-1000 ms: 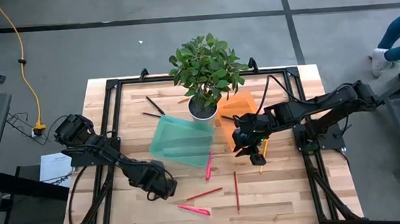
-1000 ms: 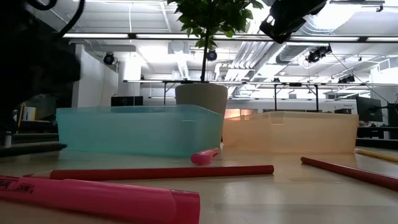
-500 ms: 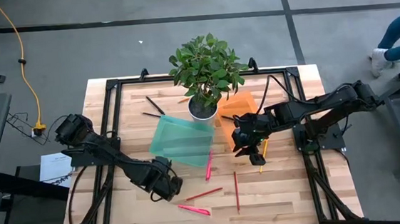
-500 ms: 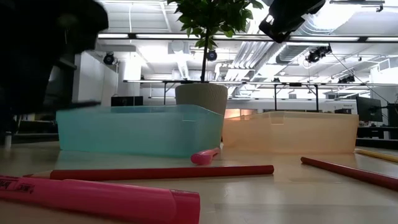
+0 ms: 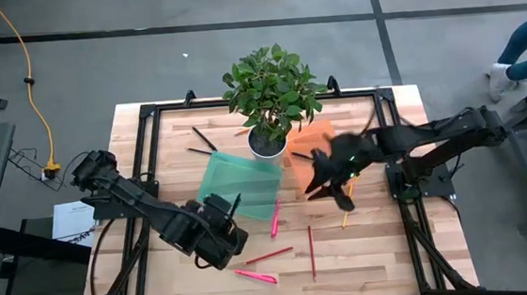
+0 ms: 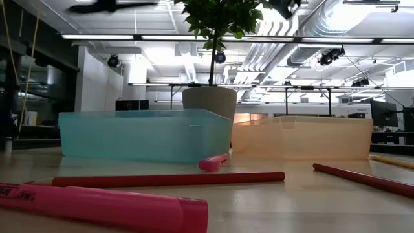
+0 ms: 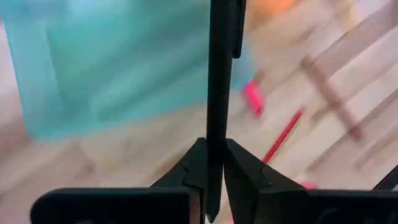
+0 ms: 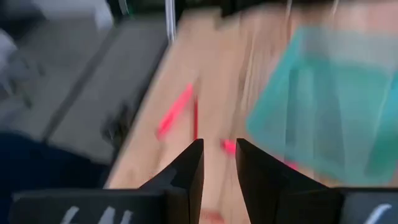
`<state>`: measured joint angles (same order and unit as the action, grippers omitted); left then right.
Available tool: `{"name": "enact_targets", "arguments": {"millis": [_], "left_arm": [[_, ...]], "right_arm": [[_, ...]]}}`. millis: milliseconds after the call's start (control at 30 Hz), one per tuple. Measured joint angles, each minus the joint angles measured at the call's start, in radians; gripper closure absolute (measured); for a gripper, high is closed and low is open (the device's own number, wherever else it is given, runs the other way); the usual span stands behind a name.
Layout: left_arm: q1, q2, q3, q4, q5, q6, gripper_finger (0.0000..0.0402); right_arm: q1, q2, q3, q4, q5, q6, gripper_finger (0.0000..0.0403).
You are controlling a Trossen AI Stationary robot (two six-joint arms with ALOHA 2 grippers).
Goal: Sort pens & pencils
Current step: Put the bottom black pen into the orange bin
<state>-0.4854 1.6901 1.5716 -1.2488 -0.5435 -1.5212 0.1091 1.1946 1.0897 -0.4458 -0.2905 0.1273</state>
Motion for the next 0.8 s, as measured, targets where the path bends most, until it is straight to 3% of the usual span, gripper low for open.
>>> {"name": "enact_targets", "arguments": {"millis": [167,333,600,800], "left_arm": [[0.011,0.0,0.076,0.026,-0.198,0.141,0.038],[0.035,0.0,0.116,0.115,-0.304,0.335,0.0376],[0.12,-0.002,0.138,0.452,-0.291,0.803,0.0378],[0.165,-0.022,0.139,0.612,-0.239,1.01,0.0376]], "right_arm": [[-0.059,-0.103,0.0,0.094,-0.05,0.067,0.0318],[-0.097,-0.145,0.0,0.168,-0.071,0.12,0.0318],[-0.074,-0.115,0.001,0.342,-0.055,0.197,0.0318],[-0.069,-0.116,0.001,0.398,-0.05,0.214,0.0318]]}}
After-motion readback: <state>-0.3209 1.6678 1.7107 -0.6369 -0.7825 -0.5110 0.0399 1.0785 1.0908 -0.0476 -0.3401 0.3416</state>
